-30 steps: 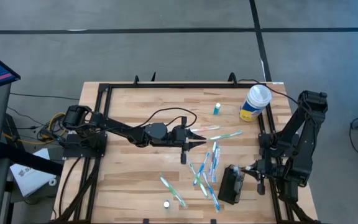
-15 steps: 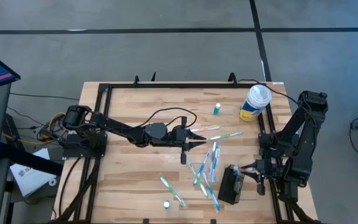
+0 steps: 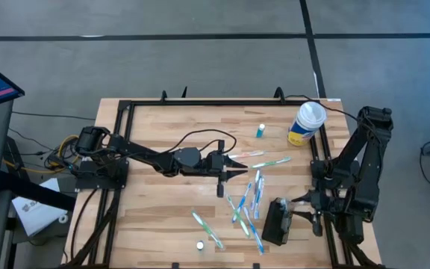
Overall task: Pick & Place toothbrushing station
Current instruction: Put the orange toothbrush into the black wire organizer
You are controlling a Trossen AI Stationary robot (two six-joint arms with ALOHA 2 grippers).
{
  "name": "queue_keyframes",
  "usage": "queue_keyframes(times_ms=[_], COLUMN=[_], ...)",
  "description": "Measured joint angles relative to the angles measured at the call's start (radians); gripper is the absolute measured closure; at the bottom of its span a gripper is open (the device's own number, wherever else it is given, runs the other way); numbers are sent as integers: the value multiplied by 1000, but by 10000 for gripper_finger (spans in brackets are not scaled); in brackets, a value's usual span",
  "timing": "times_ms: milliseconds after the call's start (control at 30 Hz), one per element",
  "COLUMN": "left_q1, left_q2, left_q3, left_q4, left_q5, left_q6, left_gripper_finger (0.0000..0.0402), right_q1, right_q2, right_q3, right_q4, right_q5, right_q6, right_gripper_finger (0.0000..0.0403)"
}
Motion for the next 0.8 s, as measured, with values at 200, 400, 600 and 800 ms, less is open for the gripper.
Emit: queue_keyframes(times_ms=[200,400,600,800], left_q1=[0,0,2,38], left_q2=[0,0,0,0], left_q3=[0,0,0,0], left_q4=[0,0,-1,-58], left_q5=[0,-1,-5,0], left_q6=[0,0,0,-70], left_gripper_finger=[353,353,353,353], right_q1=[0,0,-3,-26], right_q2=[-54,-130,-205,-276], right_q3=[1,1,1,1], right_q4=[-16,-20,-30,-32], right_q5=[-1,-1,-1,-1], right_q6=[-19,-68,-76,-109], right_gripper_finger=[213,219,230,246])
